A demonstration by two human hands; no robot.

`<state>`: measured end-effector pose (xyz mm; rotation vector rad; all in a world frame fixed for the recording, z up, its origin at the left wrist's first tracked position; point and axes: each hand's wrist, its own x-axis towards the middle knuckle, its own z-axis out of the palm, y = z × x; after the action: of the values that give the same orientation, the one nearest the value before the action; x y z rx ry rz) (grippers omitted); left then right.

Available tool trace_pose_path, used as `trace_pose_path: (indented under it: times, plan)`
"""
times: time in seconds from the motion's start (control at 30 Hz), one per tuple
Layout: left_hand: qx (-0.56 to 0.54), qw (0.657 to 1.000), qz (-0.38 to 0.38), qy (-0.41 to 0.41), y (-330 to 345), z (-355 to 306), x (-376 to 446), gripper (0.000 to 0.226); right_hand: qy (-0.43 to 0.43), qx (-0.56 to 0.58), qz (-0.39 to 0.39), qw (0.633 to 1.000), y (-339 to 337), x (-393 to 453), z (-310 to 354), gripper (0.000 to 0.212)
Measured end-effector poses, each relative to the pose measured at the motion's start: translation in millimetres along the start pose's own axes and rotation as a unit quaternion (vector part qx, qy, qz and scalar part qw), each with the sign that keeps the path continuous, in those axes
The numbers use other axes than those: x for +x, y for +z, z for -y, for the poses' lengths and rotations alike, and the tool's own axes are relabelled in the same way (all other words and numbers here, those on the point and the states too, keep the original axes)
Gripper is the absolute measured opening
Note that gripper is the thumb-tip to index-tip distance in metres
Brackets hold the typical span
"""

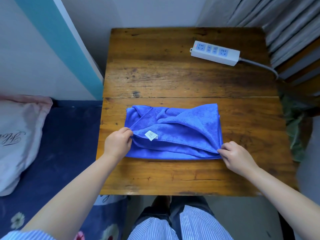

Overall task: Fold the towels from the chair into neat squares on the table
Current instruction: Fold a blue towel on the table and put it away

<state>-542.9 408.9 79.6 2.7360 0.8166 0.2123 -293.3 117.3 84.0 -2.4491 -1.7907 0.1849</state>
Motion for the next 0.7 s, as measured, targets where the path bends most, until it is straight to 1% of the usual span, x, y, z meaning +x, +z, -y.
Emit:
trace_pose_path:
  times: [0.1, 0.2, 0.3, 0.37, 0.47, 0.57, 0.6, 0.7]
  plan:
    - [-0.030, 0.999, -0.005, -0.010, 0, 2, -1, 0.008, -0.006, -0.049, 0.014, 0.999, 4, 0, 4, 0.031]
    - [-0.065, 0.997, 0.010, -0.048, 2, 2, -3, 0.015, -0.007, -0.081, 0.040, 0.996, 7, 2, 7, 0.028]
    - [-0.065, 0.996, 0.033, -0.061, 2, 3, -4, 0.012, -0.008, -0.100, 0.051, 0.994, 3, 6, 10, 0.029]
    - [-0.041, 0.998, 0.045, -0.019, 2, 6, -4, 0.014, -0.015, -0.106, 0.056, 0.993, 3, 10, 9, 0.030]
    - [0.037, 0.991, 0.093, 0.084, 0, 11, -4, 0.023, -0.018, -0.108, 0.085, 0.990, 1, 14, 10, 0.029]
    - [0.074, 0.980, 0.127, 0.135, -2, 14, -1, 0.027, -0.013, -0.108, 0.115, 0.987, 1, 16, 6, 0.020]
    - [0.079, 0.978, 0.130, 0.145, -1, 15, 0, 0.028, -0.014, -0.106, 0.117, 0.987, 1, 16, 5, 0.018]
    - [0.055, 0.980, 0.089, 0.171, 3, 18, 1, 0.017, -0.030, -0.124, 0.098, 0.987, -3, 16, 9, 0.027]
